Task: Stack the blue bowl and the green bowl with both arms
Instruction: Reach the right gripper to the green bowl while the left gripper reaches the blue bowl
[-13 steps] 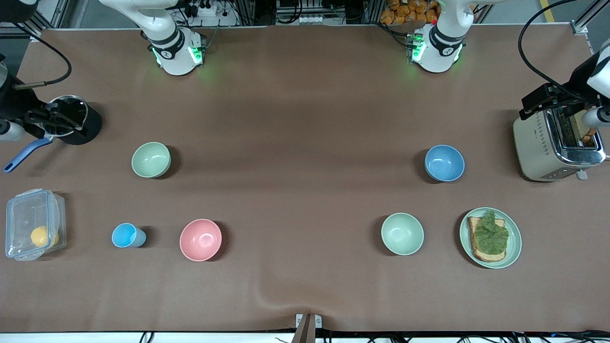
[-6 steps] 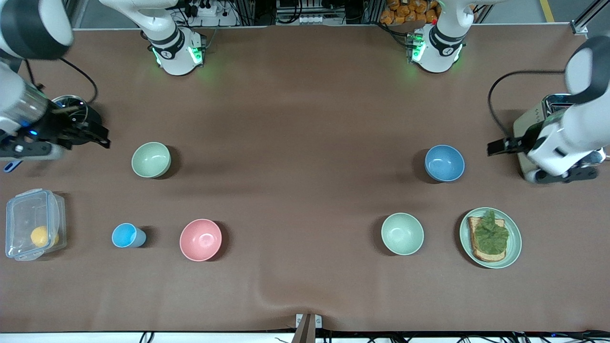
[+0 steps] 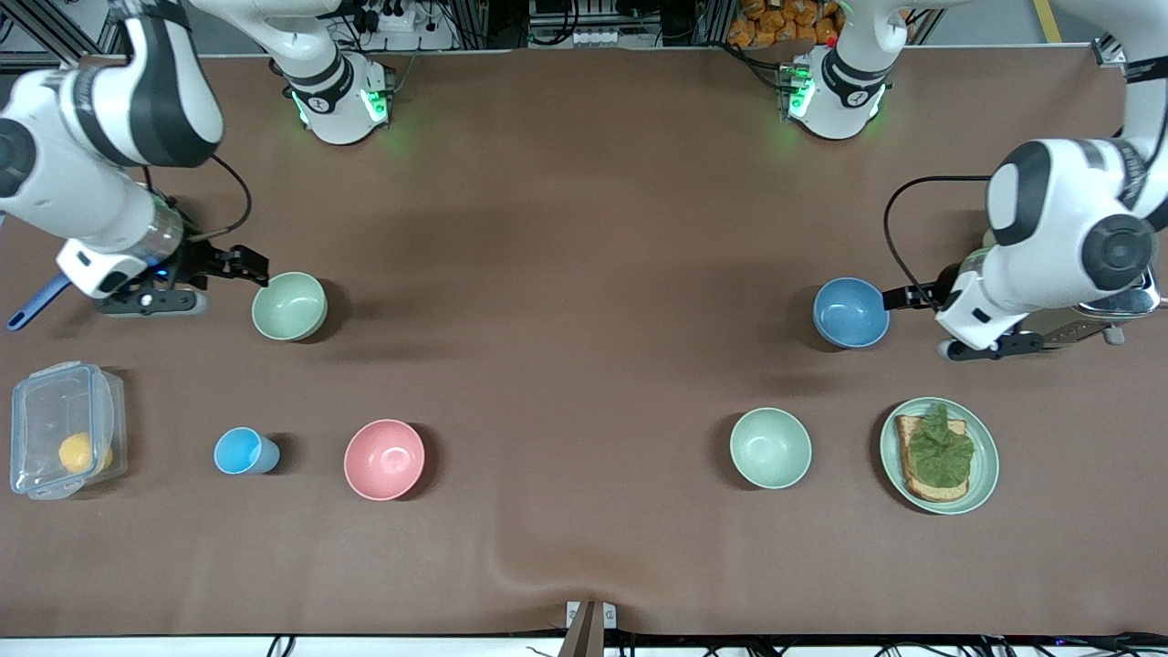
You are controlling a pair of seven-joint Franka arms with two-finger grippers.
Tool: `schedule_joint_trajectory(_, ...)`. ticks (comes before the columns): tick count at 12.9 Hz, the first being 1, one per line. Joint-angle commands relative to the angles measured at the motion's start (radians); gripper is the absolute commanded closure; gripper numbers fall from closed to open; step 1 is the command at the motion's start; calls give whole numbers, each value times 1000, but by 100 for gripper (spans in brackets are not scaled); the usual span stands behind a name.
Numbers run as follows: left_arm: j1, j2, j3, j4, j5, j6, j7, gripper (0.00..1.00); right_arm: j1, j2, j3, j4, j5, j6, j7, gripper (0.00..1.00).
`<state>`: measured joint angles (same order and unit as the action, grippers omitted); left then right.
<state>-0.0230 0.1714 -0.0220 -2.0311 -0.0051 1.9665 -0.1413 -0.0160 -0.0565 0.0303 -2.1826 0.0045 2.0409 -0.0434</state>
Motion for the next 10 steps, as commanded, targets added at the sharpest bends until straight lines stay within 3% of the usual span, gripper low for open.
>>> schedule_joint_trajectory(1,31,-52,-4,-176,19,164,-17,0,1,-48,-10,-94,9,71,-141,0)
schedule_joint_trajectory(4,31,-33,-4,-271,19,303,-17,0,-39,-40,-12,-187,9,198,-208,0)
schedule_joint_trajectory(6,32,5,-6,-274,19,336,-17,0,-77,4,-12,-241,12,289,-246,0)
schedule_joint_trajectory(10,32,55,-4,-274,19,376,-17,0,-116,79,-12,-252,12,341,-266,2)
